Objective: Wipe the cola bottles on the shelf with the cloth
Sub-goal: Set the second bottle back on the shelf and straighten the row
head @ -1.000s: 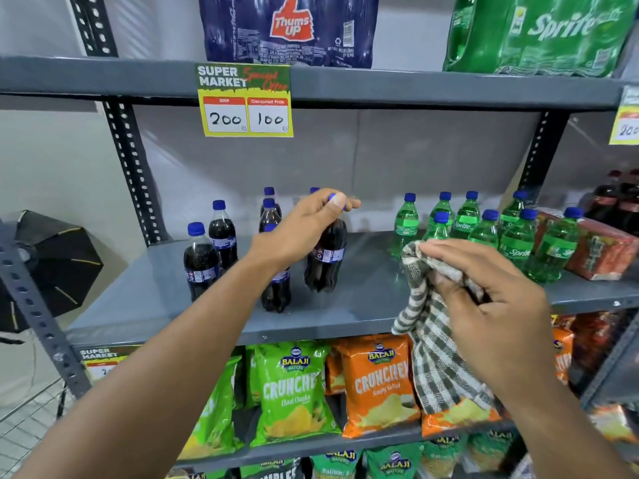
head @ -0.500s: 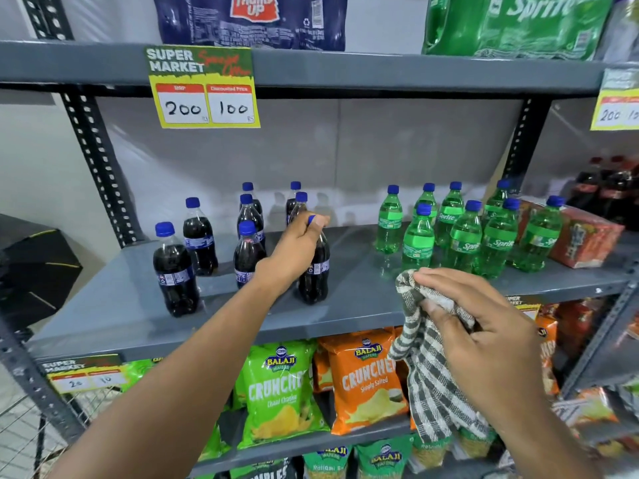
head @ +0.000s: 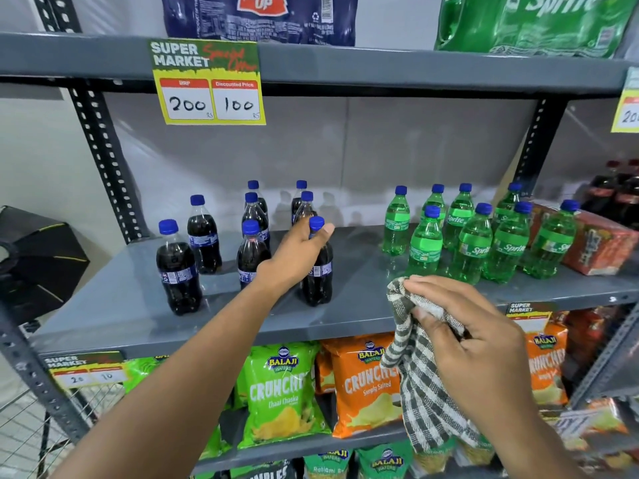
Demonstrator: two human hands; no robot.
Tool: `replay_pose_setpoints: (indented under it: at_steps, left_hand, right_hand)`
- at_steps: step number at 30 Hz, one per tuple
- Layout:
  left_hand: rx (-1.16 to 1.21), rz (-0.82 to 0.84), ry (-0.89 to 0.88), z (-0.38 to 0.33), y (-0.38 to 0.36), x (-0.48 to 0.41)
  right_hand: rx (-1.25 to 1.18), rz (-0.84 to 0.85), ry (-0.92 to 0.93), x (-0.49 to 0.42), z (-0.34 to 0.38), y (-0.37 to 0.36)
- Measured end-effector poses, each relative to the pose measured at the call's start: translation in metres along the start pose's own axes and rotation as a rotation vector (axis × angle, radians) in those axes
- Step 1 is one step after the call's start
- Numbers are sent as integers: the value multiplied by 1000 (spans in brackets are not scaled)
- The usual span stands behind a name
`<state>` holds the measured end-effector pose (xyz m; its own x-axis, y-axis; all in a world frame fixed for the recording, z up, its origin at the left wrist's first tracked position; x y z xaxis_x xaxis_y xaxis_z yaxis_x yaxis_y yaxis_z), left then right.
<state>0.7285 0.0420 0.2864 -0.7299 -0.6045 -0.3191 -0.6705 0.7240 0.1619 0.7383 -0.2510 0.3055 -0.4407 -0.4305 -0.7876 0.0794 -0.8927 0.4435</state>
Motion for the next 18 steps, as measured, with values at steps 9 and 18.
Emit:
replay_pose_setpoints:
  at_steps: [9, 18]
  left_hand:
    - [-17, 69, 5, -12, -1, -1]
    - [36, -39, -463, -82, -9, 62]
  right_hand:
    - [-24, 27, -5, 0, -2, -11]
    - [-52, 41, -3, 0, -3, -14]
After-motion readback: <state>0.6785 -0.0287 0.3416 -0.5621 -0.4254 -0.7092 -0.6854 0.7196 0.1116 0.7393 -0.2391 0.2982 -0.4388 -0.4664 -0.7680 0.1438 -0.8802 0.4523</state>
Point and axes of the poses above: each hand's wrist, its own x-axis away from the middle knuckle, its own y-axis out of the back of the hand, z = x × y, the point moved 8 cm from there along -x, towards the middle knuckle, and after that the axes turned 14 degrees about x, right-handed, at the moved point
